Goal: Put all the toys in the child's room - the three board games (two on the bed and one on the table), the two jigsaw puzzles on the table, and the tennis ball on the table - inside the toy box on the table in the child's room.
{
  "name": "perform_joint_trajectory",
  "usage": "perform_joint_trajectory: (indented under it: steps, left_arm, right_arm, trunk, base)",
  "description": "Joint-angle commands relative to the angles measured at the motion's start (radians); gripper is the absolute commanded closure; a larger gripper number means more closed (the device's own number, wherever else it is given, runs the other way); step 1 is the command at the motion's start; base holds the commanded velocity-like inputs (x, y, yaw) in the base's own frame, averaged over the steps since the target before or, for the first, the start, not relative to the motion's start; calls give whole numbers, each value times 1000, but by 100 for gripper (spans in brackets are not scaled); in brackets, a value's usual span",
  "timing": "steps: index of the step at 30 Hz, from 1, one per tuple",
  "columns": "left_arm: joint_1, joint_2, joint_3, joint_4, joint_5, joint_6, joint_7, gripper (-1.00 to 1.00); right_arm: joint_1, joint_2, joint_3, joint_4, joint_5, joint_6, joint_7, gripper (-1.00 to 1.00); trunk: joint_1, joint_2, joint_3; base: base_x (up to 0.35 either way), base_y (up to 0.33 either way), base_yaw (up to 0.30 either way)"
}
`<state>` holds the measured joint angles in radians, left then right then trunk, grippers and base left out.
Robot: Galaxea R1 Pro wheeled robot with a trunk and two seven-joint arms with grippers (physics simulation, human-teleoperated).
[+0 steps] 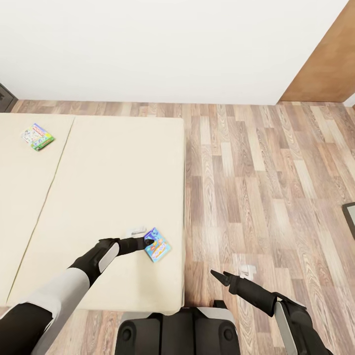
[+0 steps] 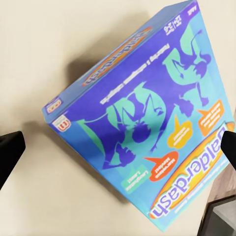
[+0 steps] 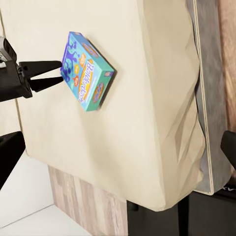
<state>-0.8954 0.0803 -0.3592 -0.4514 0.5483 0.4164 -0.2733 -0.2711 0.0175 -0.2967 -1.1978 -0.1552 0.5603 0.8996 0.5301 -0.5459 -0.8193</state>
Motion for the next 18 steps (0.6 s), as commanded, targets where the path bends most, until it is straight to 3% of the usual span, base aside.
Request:
perform_joint_trajectory:
  steps: [1,18]
  left_arm:
    - [0,1,-4,-1,6,4,0,-100]
    - [0,1,-5,-3,5,-2,0,-100]
  right_arm:
    - [0,1,-2,0,-4,7,2,-100]
    - [0,1,-2,2,1,7,2,-100]
  trunk:
    - [0,-1,-1]
    - [0,-1,-21]
  base:
    - [0,0,0]
    - [0,0,0]
